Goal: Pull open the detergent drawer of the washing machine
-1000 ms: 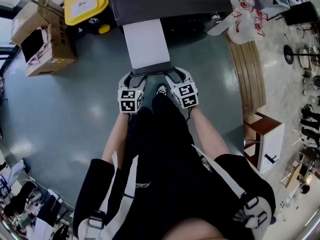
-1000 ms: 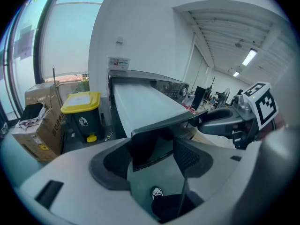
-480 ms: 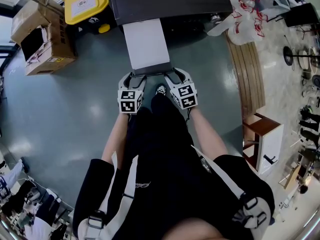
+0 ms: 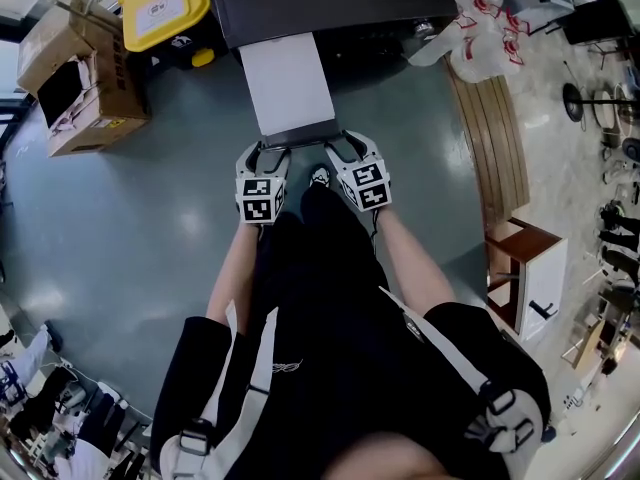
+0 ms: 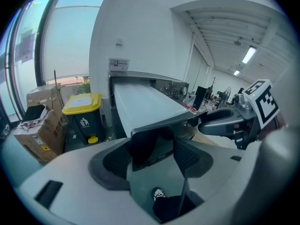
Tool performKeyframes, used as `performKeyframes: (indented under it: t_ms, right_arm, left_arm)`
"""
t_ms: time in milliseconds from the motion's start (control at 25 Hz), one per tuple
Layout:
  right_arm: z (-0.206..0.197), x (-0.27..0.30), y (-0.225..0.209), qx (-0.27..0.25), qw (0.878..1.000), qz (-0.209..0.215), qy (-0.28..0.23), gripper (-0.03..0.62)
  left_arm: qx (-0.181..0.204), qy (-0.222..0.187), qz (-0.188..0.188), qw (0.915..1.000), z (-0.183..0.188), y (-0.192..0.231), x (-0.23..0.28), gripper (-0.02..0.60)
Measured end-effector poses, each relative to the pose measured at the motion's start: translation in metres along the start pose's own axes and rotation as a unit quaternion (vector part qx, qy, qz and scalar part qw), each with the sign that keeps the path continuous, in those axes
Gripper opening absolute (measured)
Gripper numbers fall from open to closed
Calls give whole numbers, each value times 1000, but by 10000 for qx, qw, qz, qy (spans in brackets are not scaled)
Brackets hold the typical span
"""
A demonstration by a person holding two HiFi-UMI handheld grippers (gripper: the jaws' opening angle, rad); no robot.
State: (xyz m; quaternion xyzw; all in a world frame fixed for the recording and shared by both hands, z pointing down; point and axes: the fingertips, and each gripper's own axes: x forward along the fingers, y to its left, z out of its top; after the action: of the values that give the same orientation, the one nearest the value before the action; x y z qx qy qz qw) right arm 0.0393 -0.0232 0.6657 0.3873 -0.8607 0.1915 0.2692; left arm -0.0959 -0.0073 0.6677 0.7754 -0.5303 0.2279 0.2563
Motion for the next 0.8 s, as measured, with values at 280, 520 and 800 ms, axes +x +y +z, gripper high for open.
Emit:
performKeyframes:
  t_ms: [280, 520, 800]
  right_arm:
    - [-13, -23, 6, -149, 9991, -195, 351, 207]
    - [-18, -49, 22, -26, 9983, -433, 379, 158]
    - [-7, -74, 59, 29, 9968, -662, 450, 126]
  left_arm:
    - [-452, -123, 17, 9989, -4, -5, -18, 284]
    - [-424, -158, -29, 9990, -5, -4, -47, 274]
    - [-340, -535, 54, 9980, 1, -11, -92, 106]
